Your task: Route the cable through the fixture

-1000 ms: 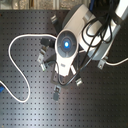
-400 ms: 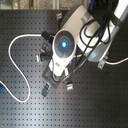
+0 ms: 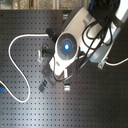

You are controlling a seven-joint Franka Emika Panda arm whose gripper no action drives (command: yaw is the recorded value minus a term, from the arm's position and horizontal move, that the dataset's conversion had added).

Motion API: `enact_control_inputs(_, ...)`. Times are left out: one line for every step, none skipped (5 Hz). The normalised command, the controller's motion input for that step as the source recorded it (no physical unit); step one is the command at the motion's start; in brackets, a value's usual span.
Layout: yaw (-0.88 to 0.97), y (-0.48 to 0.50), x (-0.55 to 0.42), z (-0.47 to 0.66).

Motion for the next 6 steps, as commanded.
enact_control_inputs(0.29,0.18,-0.242,0.0)
enact_control_inputs(0.35,0.213,-0.277,0.27)
enact_control_inputs(0.14,0.073,0.001,0.21)
enact_control_inputs(0.09,0.0,0.0,0.0)
enact_control_inputs(0.0,-0.013,0.008,0.0)
enact_control_inputs(0.0,-0.044,0.029,0.18)
